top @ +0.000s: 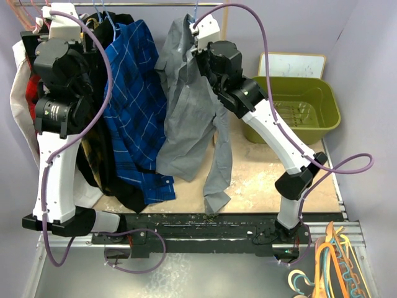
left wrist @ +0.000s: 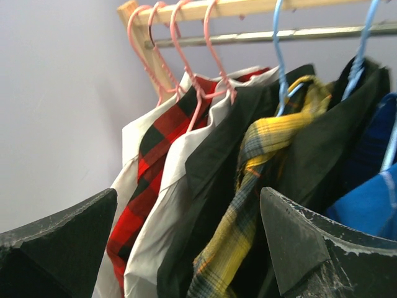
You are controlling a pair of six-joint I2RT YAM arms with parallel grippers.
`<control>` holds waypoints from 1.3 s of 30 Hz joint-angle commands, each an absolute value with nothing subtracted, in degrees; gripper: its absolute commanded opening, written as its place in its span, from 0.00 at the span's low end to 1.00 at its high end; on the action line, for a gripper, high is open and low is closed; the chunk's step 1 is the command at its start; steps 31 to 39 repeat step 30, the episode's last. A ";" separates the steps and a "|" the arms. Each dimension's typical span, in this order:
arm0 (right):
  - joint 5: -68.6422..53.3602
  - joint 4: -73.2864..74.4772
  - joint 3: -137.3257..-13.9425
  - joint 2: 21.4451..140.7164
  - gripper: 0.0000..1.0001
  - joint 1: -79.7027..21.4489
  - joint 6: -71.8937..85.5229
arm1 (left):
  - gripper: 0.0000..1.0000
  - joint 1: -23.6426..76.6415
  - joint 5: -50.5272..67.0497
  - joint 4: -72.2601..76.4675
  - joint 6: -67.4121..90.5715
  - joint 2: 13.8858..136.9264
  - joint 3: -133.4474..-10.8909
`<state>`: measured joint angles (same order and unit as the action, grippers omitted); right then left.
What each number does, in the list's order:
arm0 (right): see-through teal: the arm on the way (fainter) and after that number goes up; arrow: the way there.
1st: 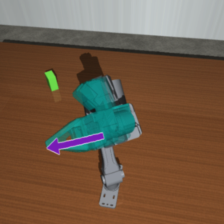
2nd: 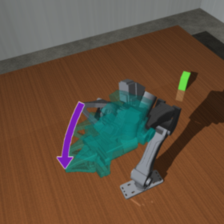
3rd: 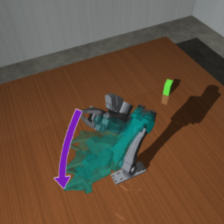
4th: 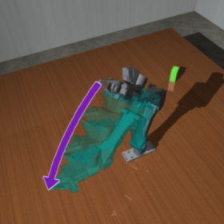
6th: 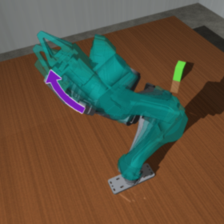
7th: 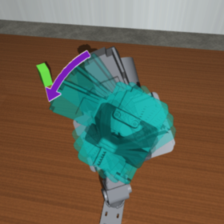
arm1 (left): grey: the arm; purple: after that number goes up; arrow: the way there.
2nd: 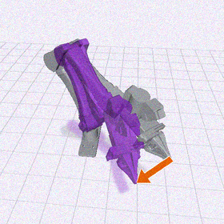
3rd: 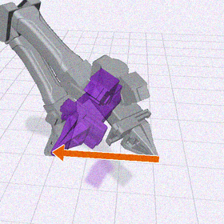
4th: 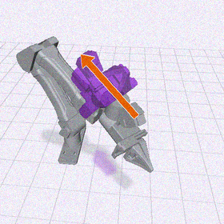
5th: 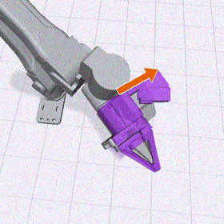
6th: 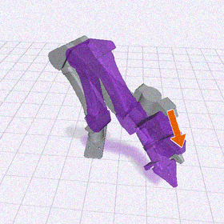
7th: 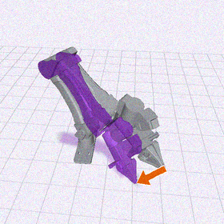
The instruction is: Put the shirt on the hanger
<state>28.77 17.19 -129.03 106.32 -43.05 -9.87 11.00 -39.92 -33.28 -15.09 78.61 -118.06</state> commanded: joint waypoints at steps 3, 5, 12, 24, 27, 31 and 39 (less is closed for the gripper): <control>27.28 11.92 -124.68 102.25 0.00 -42.89 -8.87 | 0.99 8.92 -43.91 -25.05 -20.76 76.29 -112.30; 27.19 12.05 -125.02 102.28 0.00 -42.88 -9.00 | 0.99 8.09 -43.53 -24.98 -20.64 75.92 -111.78; 27.42 8.66 -121.80 97.39 0.93 -42.85 -6.45 | 0.99 5.44 -39.90 -26.93 -22.45 74.20 -109.24; 24.98 -6.44 -99.13 76.04 1.00 -42.89 -2.68 | 0.99 4.66 -39.65 -28.27 -20.84 72.37 -109.66; 26.36 -9.77 -87.51 69.81 1.00 -42.87 1.06 | 0.99 4.43 -36.76 -31.00 -21.40 71.62 -109.36; 31.29 -9.23 -79.11 66.29 1.00 -42.81 3.09 | 1.00 4.76 -34.74 -32.98 -21.62 71.37 -109.98; 31.29 -9.23 -79.11 66.29 1.00 -42.81 3.09 | 1.00 4.76 -34.74 -32.98 -21.62 71.37 -109.98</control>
